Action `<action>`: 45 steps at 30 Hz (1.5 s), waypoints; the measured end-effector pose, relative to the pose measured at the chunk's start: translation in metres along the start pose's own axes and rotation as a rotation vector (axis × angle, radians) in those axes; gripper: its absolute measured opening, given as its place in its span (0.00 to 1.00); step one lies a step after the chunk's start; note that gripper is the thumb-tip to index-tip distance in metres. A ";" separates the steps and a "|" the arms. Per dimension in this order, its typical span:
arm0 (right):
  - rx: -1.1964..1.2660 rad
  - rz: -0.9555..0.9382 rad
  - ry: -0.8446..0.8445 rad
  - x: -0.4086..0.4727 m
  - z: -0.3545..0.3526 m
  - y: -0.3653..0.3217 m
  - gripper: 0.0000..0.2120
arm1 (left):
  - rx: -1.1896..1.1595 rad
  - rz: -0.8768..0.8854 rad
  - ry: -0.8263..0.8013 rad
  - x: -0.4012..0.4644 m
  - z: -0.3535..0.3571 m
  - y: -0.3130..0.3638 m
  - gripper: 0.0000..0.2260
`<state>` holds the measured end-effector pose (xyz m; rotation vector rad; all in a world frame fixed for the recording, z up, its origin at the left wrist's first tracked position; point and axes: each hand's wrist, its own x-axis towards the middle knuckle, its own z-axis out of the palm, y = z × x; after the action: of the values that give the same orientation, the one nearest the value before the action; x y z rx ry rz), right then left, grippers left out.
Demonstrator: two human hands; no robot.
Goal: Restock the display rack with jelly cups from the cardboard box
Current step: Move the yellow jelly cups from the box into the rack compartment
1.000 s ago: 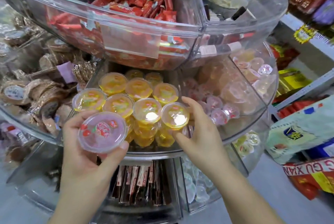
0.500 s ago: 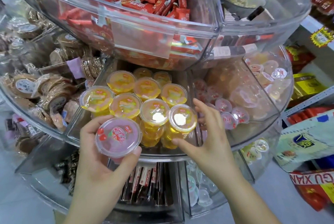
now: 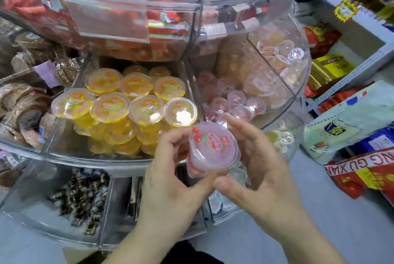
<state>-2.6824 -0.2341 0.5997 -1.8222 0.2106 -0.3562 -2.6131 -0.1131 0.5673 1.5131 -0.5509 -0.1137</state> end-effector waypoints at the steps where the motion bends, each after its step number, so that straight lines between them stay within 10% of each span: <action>1: -0.005 0.036 0.011 -0.006 -0.004 0.000 0.34 | -0.021 -0.010 -0.017 -0.005 0.006 -0.003 0.28; 12: 0.032 0.088 0.028 0.009 -0.086 0.030 0.33 | 0.104 0.034 -0.182 0.010 0.086 -0.010 0.25; 19: 0.091 0.108 -0.128 0.102 -0.136 0.063 0.25 | 0.234 0.010 0.111 0.079 0.149 -0.026 0.23; 33: -0.455 -0.014 -0.482 0.259 -0.055 0.118 0.23 | 0.052 -0.329 0.449 0.095 0.125 -0.055 0.10; 45: -0.447 0.049 -0.404 0.265 -0.029 0.133 0.25 | 0.075 -0.347 0.405 0.092 0.124 -0.053 0.11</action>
<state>-2.4390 -0.3831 0.5138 -2.2788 0.0525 0.1096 -2.5697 -0.2679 0.5362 1.6391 0.0329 -0.0513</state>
